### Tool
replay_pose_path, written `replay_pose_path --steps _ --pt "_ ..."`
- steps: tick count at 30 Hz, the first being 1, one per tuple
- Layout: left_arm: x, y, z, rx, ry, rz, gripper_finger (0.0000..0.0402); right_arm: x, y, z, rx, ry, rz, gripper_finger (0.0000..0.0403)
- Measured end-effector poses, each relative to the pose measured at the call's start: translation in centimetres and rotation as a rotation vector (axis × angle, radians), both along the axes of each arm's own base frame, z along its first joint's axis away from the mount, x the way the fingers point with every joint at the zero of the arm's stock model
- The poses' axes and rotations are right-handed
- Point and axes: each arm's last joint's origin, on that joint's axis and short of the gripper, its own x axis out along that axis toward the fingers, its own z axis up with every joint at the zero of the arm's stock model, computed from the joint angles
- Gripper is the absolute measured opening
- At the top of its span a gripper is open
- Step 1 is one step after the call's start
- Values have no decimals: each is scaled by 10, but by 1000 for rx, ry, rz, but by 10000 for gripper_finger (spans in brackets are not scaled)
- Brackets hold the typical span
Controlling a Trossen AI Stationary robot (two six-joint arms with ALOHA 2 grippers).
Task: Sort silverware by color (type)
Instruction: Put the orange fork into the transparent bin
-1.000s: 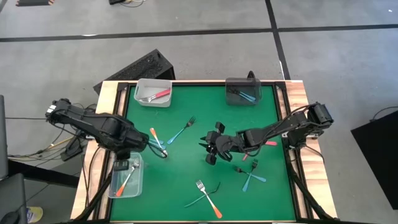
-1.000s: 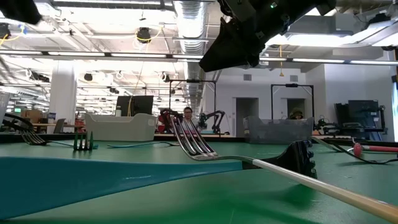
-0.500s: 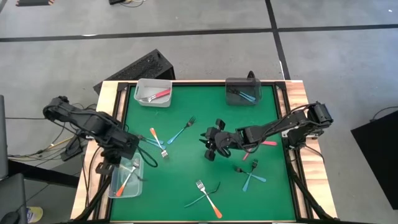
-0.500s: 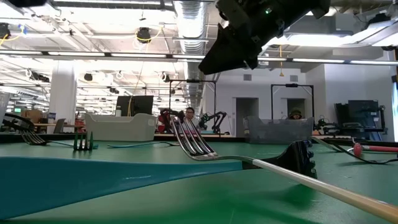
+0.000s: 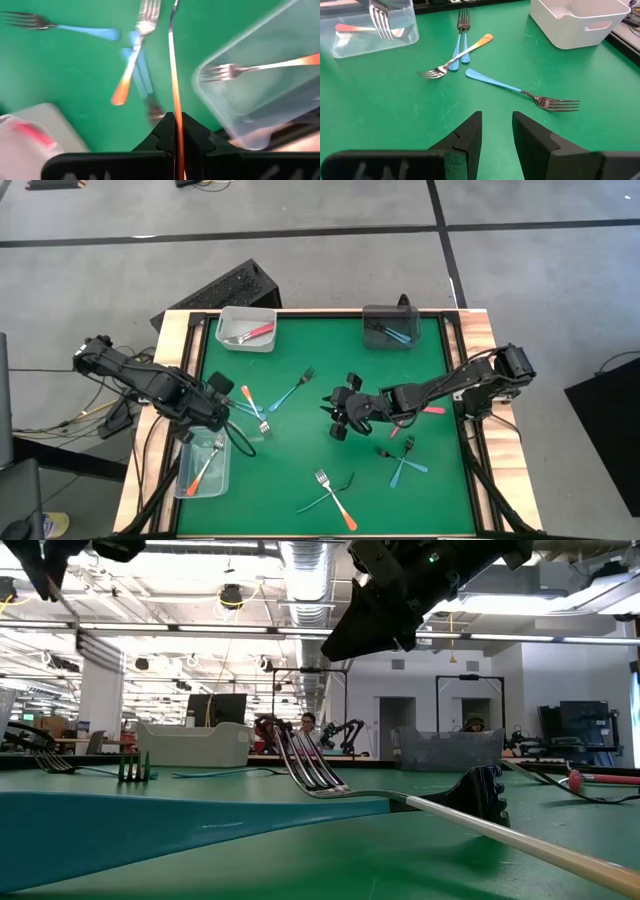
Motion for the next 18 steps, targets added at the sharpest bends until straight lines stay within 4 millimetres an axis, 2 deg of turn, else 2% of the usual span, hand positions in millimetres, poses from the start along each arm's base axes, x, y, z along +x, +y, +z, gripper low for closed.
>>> replay_pose_path --steps 4,7,10,14,18 --pt "-2 1 0 16 28 -88 0 0 0 -1 -2 10 0 133" --pt "-1 2 0 97 6 -146 0 0 -1 0 -1 2 -3 133" --pt "-1 3 2 122 -4 -154 0 0 -2 0 0 -1 -7 133" --pt "-3 -2 10 -95 29 -137 0 0 -3 0 -1 1 -8 133" --pt "-14 -7 17 -456 143 38 1 1 -4 0 -1 0 -12 133"
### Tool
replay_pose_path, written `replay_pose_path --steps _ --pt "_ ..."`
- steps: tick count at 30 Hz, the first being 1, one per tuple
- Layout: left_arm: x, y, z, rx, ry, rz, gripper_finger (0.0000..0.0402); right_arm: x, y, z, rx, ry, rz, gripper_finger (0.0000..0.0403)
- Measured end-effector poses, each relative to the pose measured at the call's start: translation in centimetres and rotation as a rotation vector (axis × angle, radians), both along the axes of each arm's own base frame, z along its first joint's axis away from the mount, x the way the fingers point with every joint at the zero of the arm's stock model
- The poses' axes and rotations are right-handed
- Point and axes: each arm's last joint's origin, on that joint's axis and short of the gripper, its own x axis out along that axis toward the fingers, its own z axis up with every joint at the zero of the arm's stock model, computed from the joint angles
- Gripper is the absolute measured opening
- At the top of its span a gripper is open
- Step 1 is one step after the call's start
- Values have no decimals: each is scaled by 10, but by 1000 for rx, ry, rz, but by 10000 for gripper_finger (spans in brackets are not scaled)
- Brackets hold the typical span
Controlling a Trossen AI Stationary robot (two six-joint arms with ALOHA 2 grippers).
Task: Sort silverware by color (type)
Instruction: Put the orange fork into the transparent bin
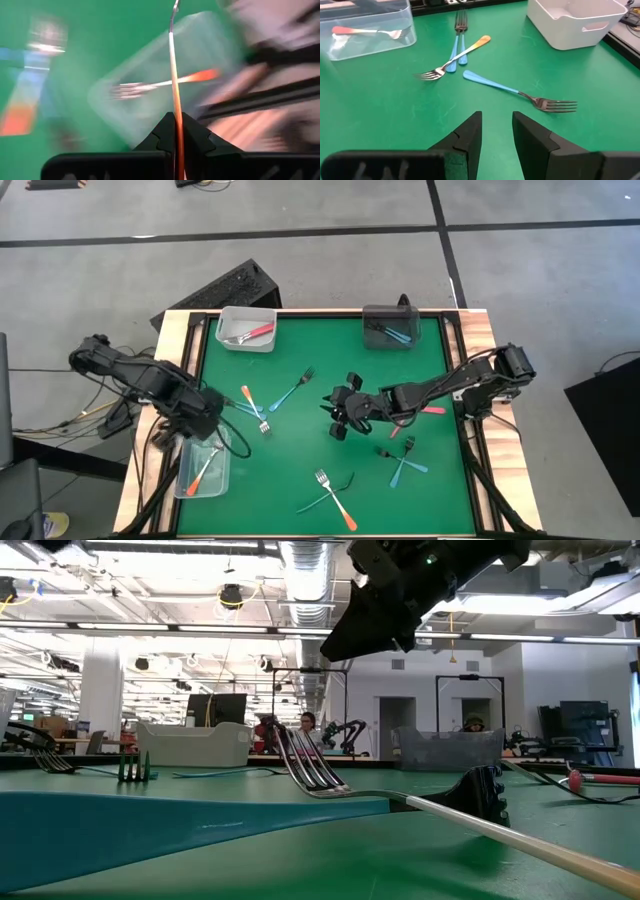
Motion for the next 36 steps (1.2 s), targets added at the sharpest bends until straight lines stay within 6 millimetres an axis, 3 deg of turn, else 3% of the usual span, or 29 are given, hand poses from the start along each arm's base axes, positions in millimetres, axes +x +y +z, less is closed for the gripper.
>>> replay_pose_path --steps 7,12,18,25,36 --pt "-28 4 15 -181 182 399 0 2 -6 1 3 -14 -19 133" --pt "-50 8 19 -212 190 471 0 2 -9 2 4 -21 -27 133" --pt "-63 10 -17 -107 237 430 0 2 -8 1 15 -17 -8 133" --pt "-66 2 -67 -62 464 276 0 2 -8 1 10 -13 -4 132" --pt "-49 -5 -76 41 500 367 0 3 -16 1 11 -13 -21 132"
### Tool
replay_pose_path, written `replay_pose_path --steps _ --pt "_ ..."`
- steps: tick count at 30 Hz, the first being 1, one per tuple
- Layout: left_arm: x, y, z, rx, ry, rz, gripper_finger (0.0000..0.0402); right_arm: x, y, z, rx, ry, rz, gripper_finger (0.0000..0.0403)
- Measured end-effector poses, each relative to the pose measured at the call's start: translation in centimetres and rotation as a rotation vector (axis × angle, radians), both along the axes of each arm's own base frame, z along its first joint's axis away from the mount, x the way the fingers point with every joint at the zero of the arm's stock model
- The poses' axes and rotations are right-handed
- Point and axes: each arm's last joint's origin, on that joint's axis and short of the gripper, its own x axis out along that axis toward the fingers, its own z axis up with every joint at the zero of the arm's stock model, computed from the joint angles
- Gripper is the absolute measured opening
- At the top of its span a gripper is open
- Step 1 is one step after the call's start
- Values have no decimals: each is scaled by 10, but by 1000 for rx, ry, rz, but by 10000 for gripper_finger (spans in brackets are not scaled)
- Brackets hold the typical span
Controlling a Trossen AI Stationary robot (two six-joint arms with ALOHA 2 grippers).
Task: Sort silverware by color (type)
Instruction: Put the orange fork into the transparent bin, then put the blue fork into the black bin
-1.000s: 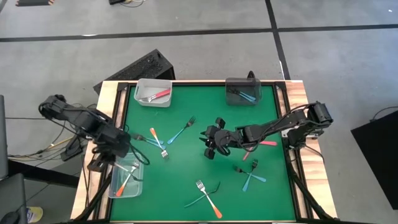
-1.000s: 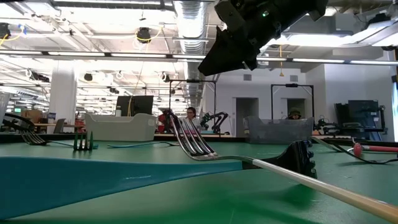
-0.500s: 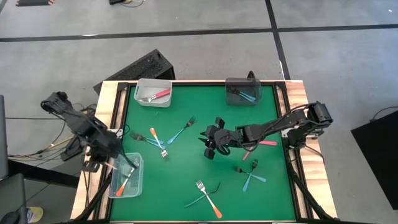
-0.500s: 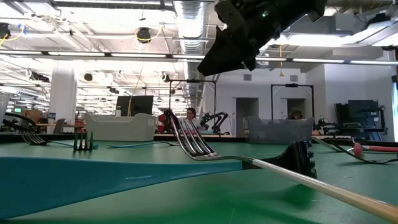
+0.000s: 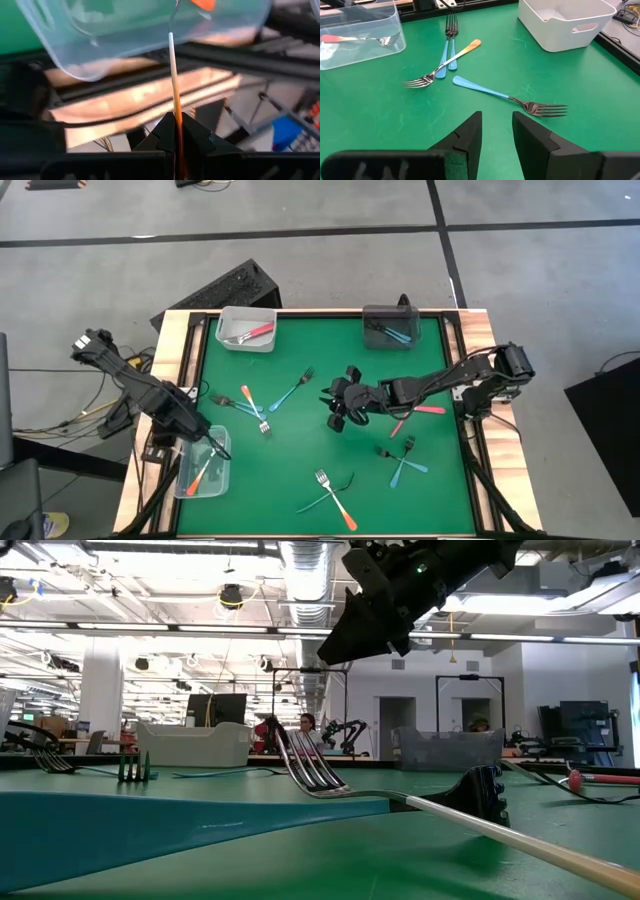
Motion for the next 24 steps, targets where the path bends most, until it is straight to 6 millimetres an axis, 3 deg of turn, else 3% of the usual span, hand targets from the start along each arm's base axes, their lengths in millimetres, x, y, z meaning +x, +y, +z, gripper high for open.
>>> replay_pose_path --steps 6,10,19,24 --pt "12 6 -6 255 -66 140 2 0 1 0 15 2 24 133" --pt "17 11 -8 348 -92 196 23 0 1 0 16 2 25 133" --pt "20 18 -8 325 -50 277 100 0 1 0 21 1 22 133" --pt "23 17 -7 253 32 433 115 0 1 0 23 1 24 133"
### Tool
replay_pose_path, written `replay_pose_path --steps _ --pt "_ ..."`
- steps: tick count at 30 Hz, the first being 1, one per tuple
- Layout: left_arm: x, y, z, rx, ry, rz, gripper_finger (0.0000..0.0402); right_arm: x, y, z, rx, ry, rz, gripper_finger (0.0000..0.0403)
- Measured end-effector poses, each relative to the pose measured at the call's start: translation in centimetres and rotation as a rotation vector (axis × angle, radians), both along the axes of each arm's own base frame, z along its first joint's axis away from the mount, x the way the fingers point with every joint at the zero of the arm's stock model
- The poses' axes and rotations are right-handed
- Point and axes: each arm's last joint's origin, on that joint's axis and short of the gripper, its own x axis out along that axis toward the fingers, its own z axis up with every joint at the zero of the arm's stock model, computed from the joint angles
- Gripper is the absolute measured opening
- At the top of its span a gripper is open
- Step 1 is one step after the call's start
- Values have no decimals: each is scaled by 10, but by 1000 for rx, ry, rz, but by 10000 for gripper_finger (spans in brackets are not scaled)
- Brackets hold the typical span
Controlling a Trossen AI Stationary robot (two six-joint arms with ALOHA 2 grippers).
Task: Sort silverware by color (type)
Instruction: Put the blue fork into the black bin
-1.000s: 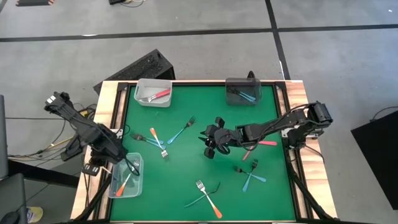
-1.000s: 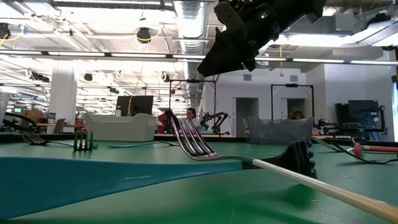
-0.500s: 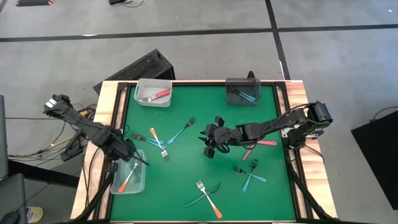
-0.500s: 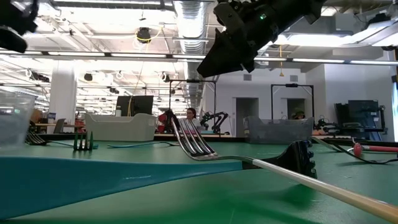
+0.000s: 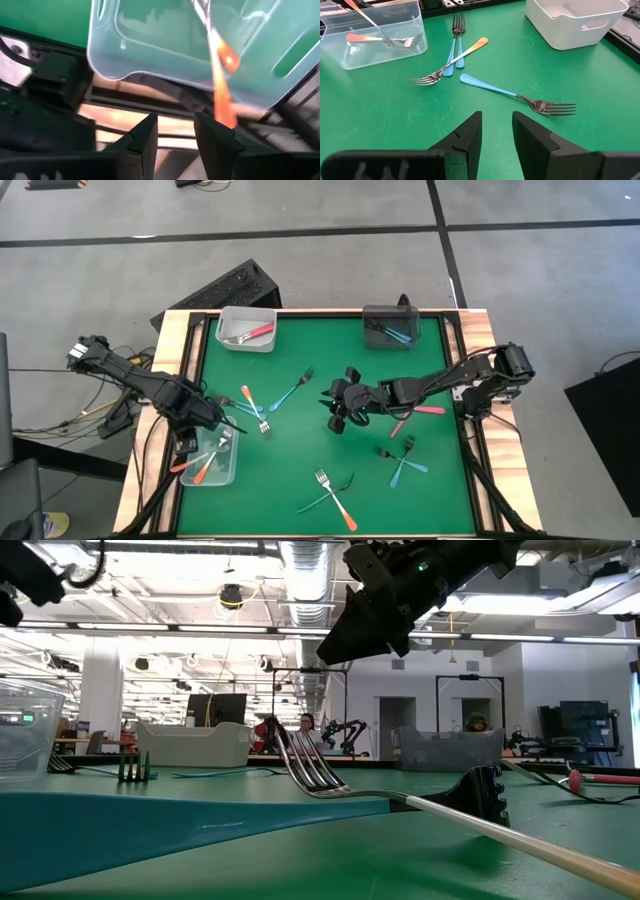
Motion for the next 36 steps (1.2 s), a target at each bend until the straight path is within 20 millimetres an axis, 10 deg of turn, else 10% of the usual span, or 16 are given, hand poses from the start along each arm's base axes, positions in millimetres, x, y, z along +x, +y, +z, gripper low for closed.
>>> replay_pose_path --steps 18,30,36 --pt "29 -1 -27 199 -356 89 116 -2 7 -1 6 6 -11 133" --pt "60 24 11 608 -739 83 116 -6 -9 -9 35 85 -107 133" --pt "83 37 -6 608 -917 45 116 -16 -13 1 116 111 -93 133"
